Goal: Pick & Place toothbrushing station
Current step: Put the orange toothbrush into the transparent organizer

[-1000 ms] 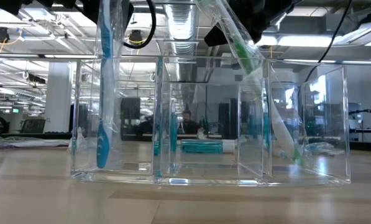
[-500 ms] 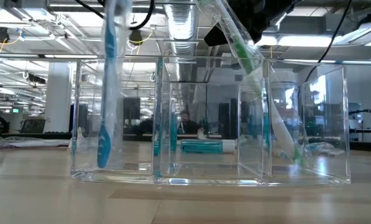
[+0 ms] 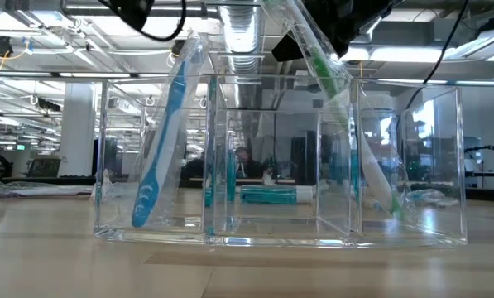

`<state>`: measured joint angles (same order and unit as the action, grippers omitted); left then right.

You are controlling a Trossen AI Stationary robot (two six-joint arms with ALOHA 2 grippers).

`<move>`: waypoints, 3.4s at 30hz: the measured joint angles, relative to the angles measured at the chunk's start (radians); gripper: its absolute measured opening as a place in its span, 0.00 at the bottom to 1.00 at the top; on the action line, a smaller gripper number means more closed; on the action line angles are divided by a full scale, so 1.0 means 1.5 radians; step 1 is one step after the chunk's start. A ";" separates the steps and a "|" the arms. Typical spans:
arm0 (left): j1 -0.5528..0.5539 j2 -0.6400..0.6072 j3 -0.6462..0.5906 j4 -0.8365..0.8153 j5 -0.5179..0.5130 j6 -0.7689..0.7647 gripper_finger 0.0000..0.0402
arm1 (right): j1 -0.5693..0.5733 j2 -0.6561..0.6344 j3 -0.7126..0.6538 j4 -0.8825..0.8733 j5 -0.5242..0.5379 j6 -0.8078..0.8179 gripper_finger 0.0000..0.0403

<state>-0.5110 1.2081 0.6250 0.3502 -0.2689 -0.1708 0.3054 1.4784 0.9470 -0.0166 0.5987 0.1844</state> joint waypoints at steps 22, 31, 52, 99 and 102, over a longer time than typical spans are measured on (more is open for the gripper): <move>0.004 -0.081 0.000 -0.297 -0.217 -0.321 0.39 | 0.000 0.000 -0.001 -0.004 0.000 0.000 0.16; 0.006 -0.081 0.000 -0.400 -0.216 -0.474 0.39 | 0.001 0.000 -0.001 -0.005 -0.001 0.001 0.16; 0.006 0.005 0.000 -0.492 -0.217 -0.685 0.39 | 0.001 0.000 -0.001 -0.034 -0.001 0.035 0.16; 0.191 0.024 0.001 -0.525 0.006 -0.009 0.39 | -0.001 0.000 -0.001 -0.039 -0.001 0.035 0.16; 0.206 0.026 0.001 -0.527 0.047 0.053 0.39 | 0.000 0.000 -0.001 -0.039 -0.001 0.035 0.16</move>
<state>-0.2015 1.2469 0.6266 -0.4396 -0.1989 -0.0912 0.3050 1.4788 0.9459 -0.0750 0.5980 0.2363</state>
